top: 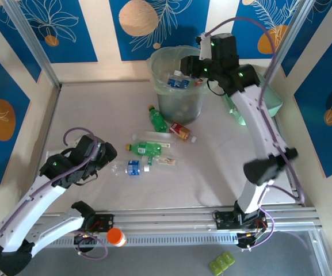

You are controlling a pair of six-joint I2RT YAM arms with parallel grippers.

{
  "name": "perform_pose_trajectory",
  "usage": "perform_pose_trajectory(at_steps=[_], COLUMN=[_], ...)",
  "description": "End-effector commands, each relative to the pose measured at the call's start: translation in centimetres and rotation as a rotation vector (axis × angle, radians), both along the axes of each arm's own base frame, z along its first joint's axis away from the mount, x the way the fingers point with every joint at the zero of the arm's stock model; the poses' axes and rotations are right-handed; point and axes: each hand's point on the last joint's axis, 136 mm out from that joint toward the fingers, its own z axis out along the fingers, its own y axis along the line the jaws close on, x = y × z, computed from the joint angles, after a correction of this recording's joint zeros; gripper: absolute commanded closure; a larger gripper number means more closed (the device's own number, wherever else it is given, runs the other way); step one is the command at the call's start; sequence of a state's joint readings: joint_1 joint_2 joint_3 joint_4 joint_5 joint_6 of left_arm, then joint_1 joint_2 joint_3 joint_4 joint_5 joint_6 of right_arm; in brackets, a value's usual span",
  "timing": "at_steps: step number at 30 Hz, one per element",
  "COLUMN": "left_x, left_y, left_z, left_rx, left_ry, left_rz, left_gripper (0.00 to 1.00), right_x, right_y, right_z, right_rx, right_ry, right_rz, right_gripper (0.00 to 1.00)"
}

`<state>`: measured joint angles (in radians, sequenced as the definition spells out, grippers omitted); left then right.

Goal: Put the plastic bottles in the bin

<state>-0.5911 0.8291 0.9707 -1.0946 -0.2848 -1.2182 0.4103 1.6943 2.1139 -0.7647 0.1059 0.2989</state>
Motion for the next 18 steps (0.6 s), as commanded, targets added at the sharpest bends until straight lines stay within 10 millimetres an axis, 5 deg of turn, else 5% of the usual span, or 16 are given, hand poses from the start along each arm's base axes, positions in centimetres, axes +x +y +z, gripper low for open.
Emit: perform_pose_trajectory(at_steps=[1, 6, 12, 18], left_x=[-2.2, -2.9, -0.1, 2.4], left_y=[-1.3, -0.6, -1.4, -3.1], left_z=[-2.6, -3.9, -4.3, -7.3], left_rx=[-0.203, -0.226, -0.241, -0.207], left_ry=[0.207, 0.3, 0.237, 0.276], left_rz=[0.201, 0.418, 0.508, 0.525], left_gripper=[0.01, 0.01, 0.01, 0.01], right_x=[-2.9, -8.8, -14.1, -18.0], right_y=[-0.9, -1.6, -2.7, -4.0], right_z=[1.2, -1.5, -6.0, -8.7], right_rx=[0.007, 0.076, 0.093, 0.087], right_ry=[-0.108, -0.136, -0.087, -0.095], right_rz=[-0.061, -0.069, -0.038, -0.009], right_gripper=[0.52, 0.49, 0.5, 0.5])
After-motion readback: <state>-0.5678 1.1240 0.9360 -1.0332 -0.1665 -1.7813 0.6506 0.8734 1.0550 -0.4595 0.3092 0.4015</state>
